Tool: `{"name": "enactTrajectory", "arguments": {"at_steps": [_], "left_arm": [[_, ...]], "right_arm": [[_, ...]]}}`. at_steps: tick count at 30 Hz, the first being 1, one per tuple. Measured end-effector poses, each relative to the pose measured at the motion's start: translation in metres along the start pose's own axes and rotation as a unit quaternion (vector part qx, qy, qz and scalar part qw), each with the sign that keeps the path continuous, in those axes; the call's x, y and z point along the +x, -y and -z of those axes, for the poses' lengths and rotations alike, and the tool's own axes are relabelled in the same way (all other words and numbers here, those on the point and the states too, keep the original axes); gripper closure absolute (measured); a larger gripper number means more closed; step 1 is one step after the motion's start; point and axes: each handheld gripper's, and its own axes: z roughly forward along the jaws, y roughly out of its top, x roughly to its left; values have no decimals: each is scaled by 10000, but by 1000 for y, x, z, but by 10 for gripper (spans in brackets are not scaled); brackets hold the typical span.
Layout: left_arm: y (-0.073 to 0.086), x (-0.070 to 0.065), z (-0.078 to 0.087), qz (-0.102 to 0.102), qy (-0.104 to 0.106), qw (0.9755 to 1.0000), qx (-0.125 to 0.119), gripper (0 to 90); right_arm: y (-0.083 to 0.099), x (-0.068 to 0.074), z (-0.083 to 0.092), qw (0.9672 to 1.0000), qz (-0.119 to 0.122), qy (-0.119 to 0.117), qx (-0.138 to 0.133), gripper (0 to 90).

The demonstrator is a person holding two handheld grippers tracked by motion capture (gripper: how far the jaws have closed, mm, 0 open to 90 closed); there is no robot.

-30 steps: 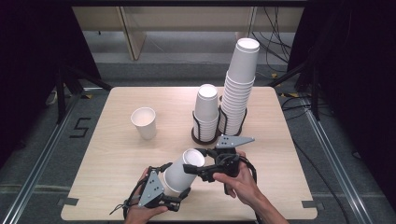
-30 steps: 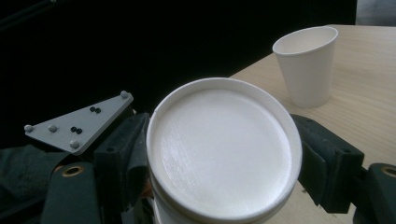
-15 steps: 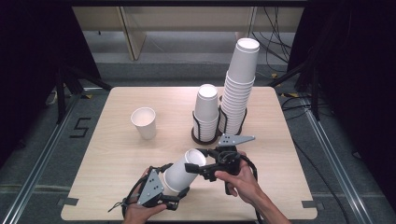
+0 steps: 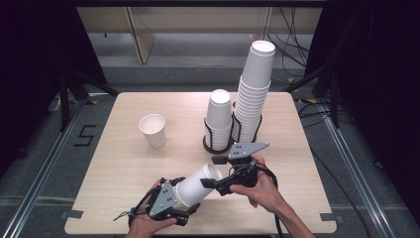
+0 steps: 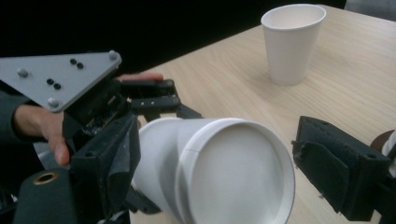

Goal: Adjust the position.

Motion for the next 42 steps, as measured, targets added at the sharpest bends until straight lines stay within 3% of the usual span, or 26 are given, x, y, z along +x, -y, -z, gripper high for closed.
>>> {"name": "enactTrajectory", "arguments": {"at_steps": [5,8,10,13,14,16,17,18,23,24,25,26,27,28,29,30,31,32,33,34,36,37,39,40,41,42], "left_arm": [[-2,0,1,-124,37,9997,209,119],[-4,-1,1,-327,107,9983,468,118],[-5,-3,1,-455,142,9970,613,118],[-6,-6,1,-667,188,9944,801,119],[-6,-7,1,-735,260,9928,910,119],[-7,-9,0,-880,323,9908,974,119],[-7,-11,-1,-879,332,9912,937,119],[-8,-11,-1,-1000,348,9892,1012,119],[-12,-13,1,-1307,408,9842,1126,119],[-12,-14,1,-1259,417,9853,1072,120],[-13,-14,2,-1329,459,9838,1111,120],[-15,-13,3,-1480,450,9807,1193,120],[-15,-14,3,-1497,450,9809,1160,121],[-15,-16,4,-1455,483,9816,1134,121],[-17,-14,6,-1654,497,9765,1286,121],[-17,-16,5,-1550,545,9792,1191,121],[-16,-17,5,-1566,560,9791,1167,121],[-17,-17,5,-1594,567,9785,1184,121],[-17,-18,5,-1612,573,9785,1151,121],[-17,-18,5,-1618,594,9783,1150,122],[-17,-18,5,-1625,609,9788,1085,122],[-17,-18,6,-1644,638,9779,1127,122],[-17,-18,6,-1646,664,9777,1123,116],[-16,-17,5,-1594,683,9792,1052,104],[-15,-16,5,-1609,669,9799,967,92],[-14,-16,5,-1503,685,9829,812,81]], "right_arm": [[-2,1,3,9993,308,67,192,162],[-4,5,4,9967,614,268,450,162],[-5,8,5,9942,821,277,642,163],[-6,16,5,9854,1313,286,1045,176],[-6,18,5,9832,1380,301,1157,172],[-5,22,3,9743,1686,235,1478,166],[-4,24,2,9703,1816,233,1581,167],[-2,26,0,9658,1927,171,1724,167],[3,32,-9,9473,2301,191,2222,164],[4,32,-12,9432,2397,177,2295,164],[5,32,-13,9399,2473,188,2345,164],[6,33,-15,9364,2529,161,2428,164],[7,34,-17,9324,2579,108,2532,164],[9,35,-18,9311,2579,155,2576,164],[9,35,-19,9282,2638,94,2623,164],[11,37,-20,9278,2579,118,2691,163],[11,37,-23,9230,2708,21,2732,161],[12,38,-24,9206,2709,79,2812,162],[13,38,-27,9156,2836,49,2850,167],[15,39,-27,9143,2781,69,2945,171],[16,39,-31,9088,2873,51,3026,183],[18,38,-33,9056,2930,-52,3066,211],[20,39,-34,9034,2919,-3,3141,222],[19,38,-34,9013,3016,-86,3108,222],[20,39,-32,9060,2827,-41,3151,221],[18,36,-33,8977,3094,-78,3136,221]]}}
